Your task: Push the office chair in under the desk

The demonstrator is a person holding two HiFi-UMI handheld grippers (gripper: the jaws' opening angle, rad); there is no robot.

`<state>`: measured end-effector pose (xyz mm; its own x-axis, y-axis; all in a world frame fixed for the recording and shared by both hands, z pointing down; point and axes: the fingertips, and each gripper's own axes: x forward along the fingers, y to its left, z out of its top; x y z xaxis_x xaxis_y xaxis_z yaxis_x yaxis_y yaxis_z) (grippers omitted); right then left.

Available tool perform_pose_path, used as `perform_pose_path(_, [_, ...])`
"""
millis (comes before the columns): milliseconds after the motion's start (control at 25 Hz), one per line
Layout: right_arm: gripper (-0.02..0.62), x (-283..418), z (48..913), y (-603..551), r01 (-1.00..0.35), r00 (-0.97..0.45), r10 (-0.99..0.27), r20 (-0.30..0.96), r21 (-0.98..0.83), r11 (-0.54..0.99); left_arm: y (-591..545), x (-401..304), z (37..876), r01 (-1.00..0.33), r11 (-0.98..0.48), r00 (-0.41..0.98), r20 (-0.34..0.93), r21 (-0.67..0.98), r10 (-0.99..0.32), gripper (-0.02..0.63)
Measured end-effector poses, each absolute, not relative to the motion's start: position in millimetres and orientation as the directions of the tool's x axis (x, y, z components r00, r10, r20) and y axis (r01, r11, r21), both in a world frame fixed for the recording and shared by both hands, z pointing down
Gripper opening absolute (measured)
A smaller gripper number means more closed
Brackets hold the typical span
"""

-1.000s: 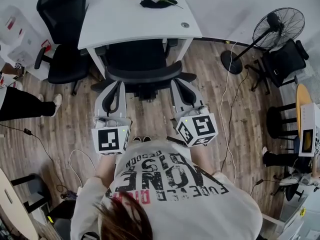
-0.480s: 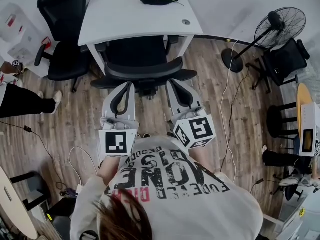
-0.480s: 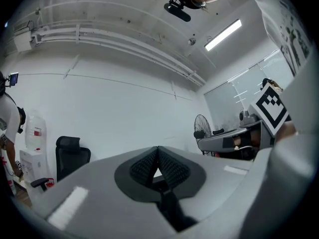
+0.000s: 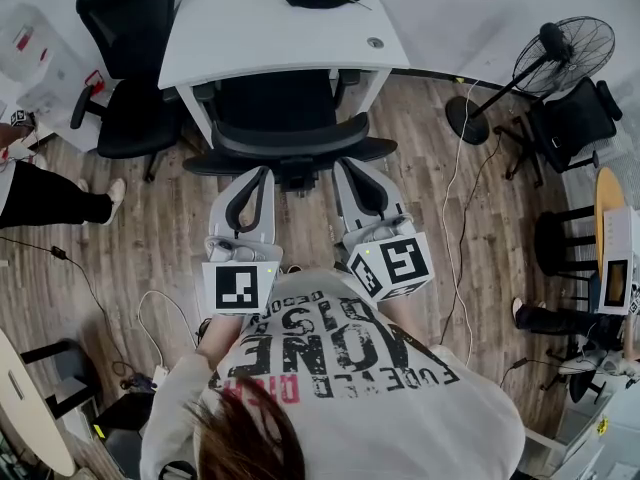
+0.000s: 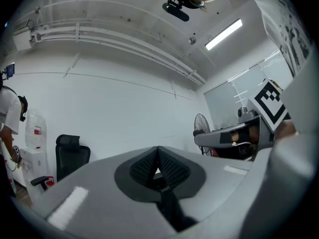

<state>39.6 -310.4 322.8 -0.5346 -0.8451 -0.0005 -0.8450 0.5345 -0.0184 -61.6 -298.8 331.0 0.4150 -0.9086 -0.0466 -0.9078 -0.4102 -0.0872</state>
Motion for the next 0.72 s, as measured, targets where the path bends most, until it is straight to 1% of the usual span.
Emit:
perform_pose_path(360, [0.023, 31.8, 335.0, -310.1, -0.838, -0.546, -0.838, 0.032, -0.013, 0.545, -302.8, -65.1, 337.3, -0.916, -0.398, 0.400, -0.046, -0.048, -0.915, 0.012])
perform_pose_path(520, [0.023, 32.3, 339.1, -311.2, -0.838, -0.546, -0.837, 0.038, -0.006, 0.546, -306.8, -67.8, 336.4, -0.919, -0.388, 0.393, -0.089, -0.069, -0.915, 0.012])
perform_pose_path(720, [0.023, 35.4, 343.3, -313.1, -0.838, -0.545, -0.838, 0.032, 0.001, 0.546, -309.0, -69.3, 339.1, -0.922, -0.380, 0.386, -0.081, -0.074, -0.919, 0.012])
